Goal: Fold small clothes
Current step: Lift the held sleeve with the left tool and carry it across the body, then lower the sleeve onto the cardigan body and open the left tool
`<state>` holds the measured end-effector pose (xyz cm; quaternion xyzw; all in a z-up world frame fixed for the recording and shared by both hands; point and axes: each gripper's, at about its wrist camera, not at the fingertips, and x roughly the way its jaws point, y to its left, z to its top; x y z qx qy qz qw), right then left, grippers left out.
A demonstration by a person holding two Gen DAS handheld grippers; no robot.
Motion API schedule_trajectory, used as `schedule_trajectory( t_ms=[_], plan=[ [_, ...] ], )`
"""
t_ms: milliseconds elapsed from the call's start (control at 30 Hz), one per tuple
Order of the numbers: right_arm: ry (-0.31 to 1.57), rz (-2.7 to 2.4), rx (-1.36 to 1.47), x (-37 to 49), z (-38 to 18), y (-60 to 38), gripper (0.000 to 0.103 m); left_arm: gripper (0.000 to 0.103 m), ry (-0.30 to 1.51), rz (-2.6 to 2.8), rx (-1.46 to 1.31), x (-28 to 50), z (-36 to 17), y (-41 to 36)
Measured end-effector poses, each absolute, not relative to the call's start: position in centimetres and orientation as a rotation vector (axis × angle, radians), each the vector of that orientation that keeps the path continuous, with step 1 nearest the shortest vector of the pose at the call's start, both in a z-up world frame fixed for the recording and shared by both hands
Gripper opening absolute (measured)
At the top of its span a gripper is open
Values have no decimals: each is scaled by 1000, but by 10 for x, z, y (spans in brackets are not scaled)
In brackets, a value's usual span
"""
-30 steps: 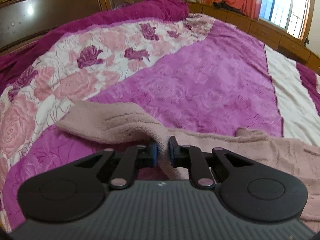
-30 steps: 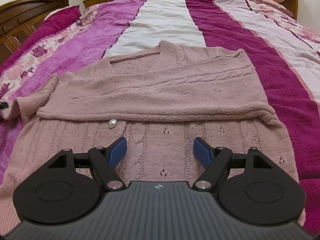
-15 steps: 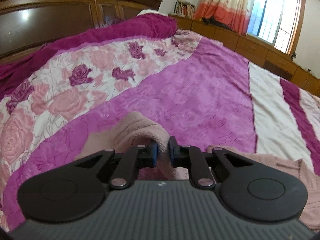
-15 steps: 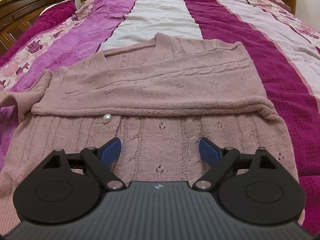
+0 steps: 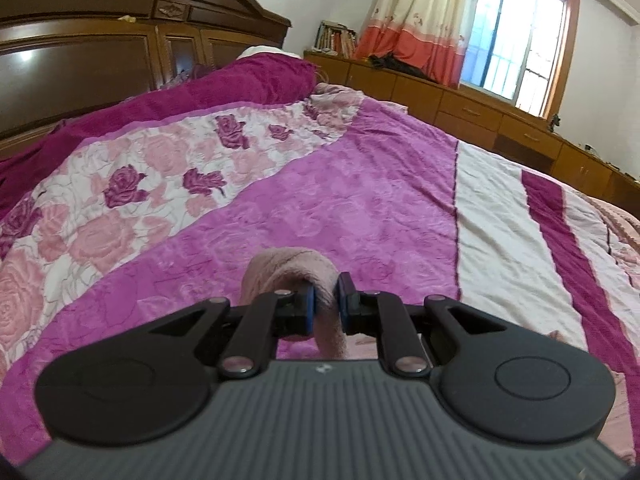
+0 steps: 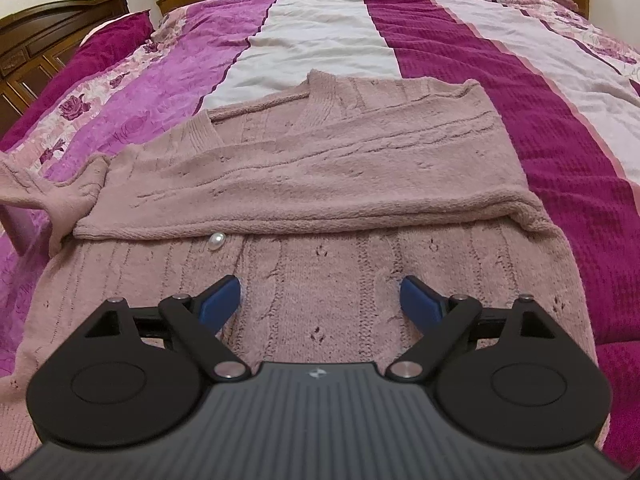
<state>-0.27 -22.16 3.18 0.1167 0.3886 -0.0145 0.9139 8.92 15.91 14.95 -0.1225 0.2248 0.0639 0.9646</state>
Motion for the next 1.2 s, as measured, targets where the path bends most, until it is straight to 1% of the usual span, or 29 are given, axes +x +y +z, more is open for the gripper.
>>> schedule_trajectory(
  t_ms=[233, 433, 700, 833, 867, 1000, 1033, 1067, 1133, 1200],
  plan=[
    [789, -28, 249, -8, 36, -228, 92, 14, 438, 57, -221, 90, 161, 120],
    [753, -40, 247, -17, 43, -238, 92, 14, 473, -27, -219, 92, 152, 75],
    [753, -66, 289, -20, 39, -254, 92, 14, 575, -137, -165, 92, 111, 18],
    [757, -67, 290, -19, 37, -254, 92, 14, 636, -165, -138, 97, 86, 2],
    [756, -66, 288, -19, 37, -253, 92, 16, 647, -176, -131, 97, 82, 0],
    [758, -64, 281, -19, 36, -251, 92, 17, 684, -205, -79, 95, 70, -8],
    [759, -65, 281, -18, 36, -251, 92, 23, 694, -209, -66, 94, 68, -9],
    [760, -65, 281, -17, 36, -251, 92, 35, 704, -205, -56, 93, 67, -10],
    [757, -65, 282, -16, 36, -250, 92, 45, 718, -197, -36, 88, 66, -7],
    [752, -62, 282, -16, 37, -249, 92, 47, 722, -203, -25, 83, 68, -2]
  ],
)
